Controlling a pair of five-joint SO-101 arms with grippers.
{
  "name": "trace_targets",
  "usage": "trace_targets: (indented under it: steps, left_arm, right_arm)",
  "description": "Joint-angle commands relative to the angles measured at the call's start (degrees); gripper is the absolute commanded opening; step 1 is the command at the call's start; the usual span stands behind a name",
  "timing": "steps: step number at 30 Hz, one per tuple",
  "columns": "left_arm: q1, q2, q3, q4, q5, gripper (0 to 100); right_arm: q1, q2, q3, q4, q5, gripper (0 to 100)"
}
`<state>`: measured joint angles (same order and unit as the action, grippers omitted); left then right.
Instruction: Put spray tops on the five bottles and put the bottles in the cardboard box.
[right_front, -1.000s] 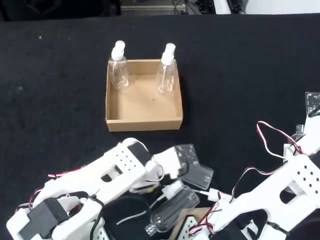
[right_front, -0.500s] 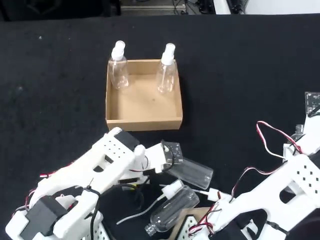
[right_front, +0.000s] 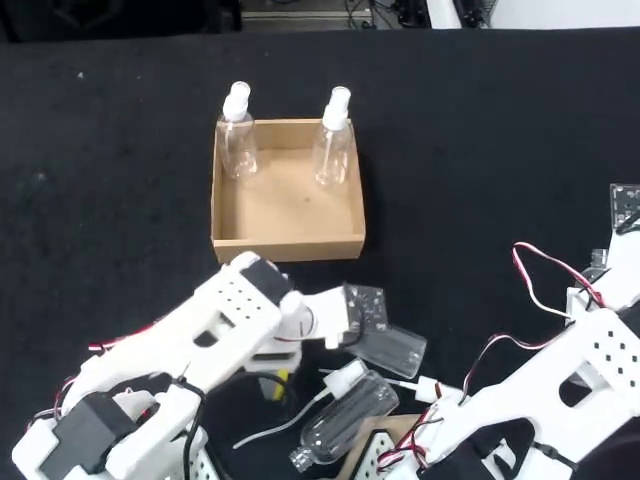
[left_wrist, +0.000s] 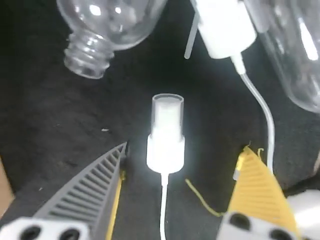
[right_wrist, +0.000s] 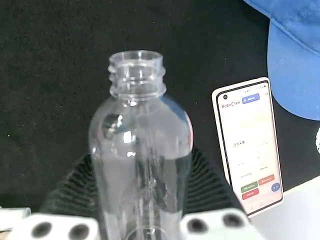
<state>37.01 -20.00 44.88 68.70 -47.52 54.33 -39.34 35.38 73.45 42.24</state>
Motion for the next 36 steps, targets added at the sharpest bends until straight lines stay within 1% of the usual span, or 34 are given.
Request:
trace_targets:
  steps: [1,7,9,14,16,18,21,25,28,33,36]
  left_arm:
    - [0.31,-0.18,4.18,-6.42,-0.44,32]
    - [-1.27,-0.18,6.11,-7.56,-0.62,31]
    - [-0.92,-0.18,6.20,-7.47,-0.62,28]
    - [2.68,-0.18,7.78,-7.21,-0.18,13]
    - [4.18,-0.70,8.48,-7.03,-0.18,11]
    - [4.18,-0.79,8.13,-6.42,-0.18,11]
    - [1.45,-0.88,4.18,-0.88,-0.26,11]
    - [-4.88,-0.88,-6.37,11.43,-0.62,11]
    - [-9.45,-1.41,-14.46,18.73,-0.62,10]
    - [-15.16,-10.29,-22.20,24.44,-0.62,10]
    - [-19.56,-16.97,-24.22,24.18,-0.09,10]
  right_arm:
    - [0.79,-2.77,-0.22,0.44,0.44,1.1]
    - [0.79,-2.77,-0.22,0.44,0.44,1.1]
    - [0.79,-2.77,-0.22,0.44,0.44,1.1]
    - [0.79,-2.77,-0.22,0.44,0.44,1.1]
    - [0.79,-2.77,-0.22,0.44,0.44,1.1]
    - [0.79,-2.77,-0.22,0.44,0.44,1.1]
    - [0.88,-2.77,-0.22,0.53,0.44,1.1]
    - [0.79,-2.77,-0.22,0.53,0.44,1.1]
    - [0.79,-2.77,-0.31,0.53,0.44,1.1]
    - [0.62,-2.77,-0.31,0.53,0.09,1.1]
    - [-1.58,-2.86,-0.57,2.64,0.00,1.1]
